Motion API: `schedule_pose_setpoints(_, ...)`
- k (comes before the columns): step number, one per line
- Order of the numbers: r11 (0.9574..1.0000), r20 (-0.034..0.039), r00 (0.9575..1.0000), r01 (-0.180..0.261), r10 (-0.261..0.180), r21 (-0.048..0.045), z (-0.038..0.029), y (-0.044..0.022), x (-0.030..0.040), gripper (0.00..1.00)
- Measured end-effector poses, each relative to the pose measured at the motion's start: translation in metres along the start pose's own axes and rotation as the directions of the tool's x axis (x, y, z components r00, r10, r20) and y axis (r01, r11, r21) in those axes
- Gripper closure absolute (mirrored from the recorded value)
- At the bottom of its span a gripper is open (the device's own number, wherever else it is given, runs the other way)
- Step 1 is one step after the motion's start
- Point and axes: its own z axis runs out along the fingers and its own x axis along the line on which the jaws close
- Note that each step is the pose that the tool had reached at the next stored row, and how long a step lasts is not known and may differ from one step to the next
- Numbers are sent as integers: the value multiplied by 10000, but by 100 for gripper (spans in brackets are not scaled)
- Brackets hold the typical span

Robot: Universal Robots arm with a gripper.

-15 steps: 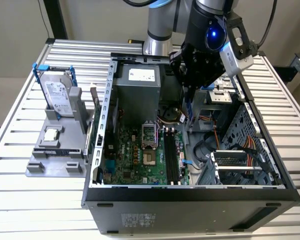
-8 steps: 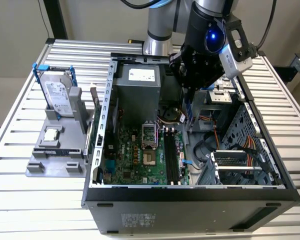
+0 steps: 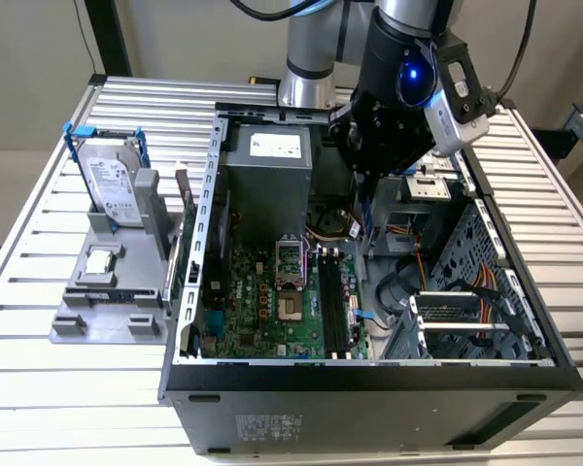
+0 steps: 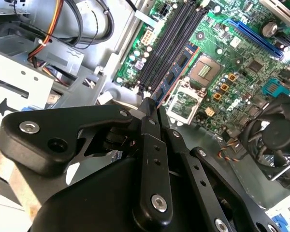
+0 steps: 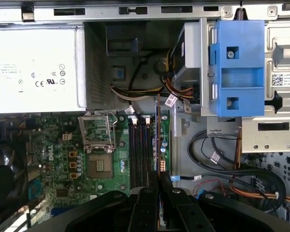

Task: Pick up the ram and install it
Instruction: 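Insert the ram into the slot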

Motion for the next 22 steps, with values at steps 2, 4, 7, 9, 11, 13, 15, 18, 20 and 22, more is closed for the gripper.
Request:
schedule_pose_setpoints(2, 10000, 0, 10000, 0, 0, 1, 9, 0, 0, 100)
schedule_pose_setpoints(4, 10000, -1, 10000, 0, 0, 1, 17, 0, 0, 100)
schedule_pose_setpoints(7, 10000, 0, 10000, 0, 0, 0, 29, 0, 0, 100)
schedule_pose_setpoints(9, 10000, 0, 10000, 0, 0, 1, 36, 0, 0, 100)
schedule_pose_setpoints(11, 10000, 0, 10000, 0, 0, 1, 43, 0, 0, 100)
schedule_pose_setpoints(13, 10000, 0, 10000, -1, 1, -1, 52, -1, 0, 100)
schedule_pose_setpoints(15, 10000, 0, 10000, -1, 1, -1, 62, 0, 0, 100)
schedule_pose_setpoints(18, 10000, 0, 10000, -2, 2, 1, 74, -1, 1, 100)
schedule_pose_setpoints(20, 10000, 0, 10000, -2, 2, 0, 81, 0, 1, 100)
schedule_pose_setpoints(22, 10000, 0, 10000, 0, 0, 1, 89, 0, 0, 100)
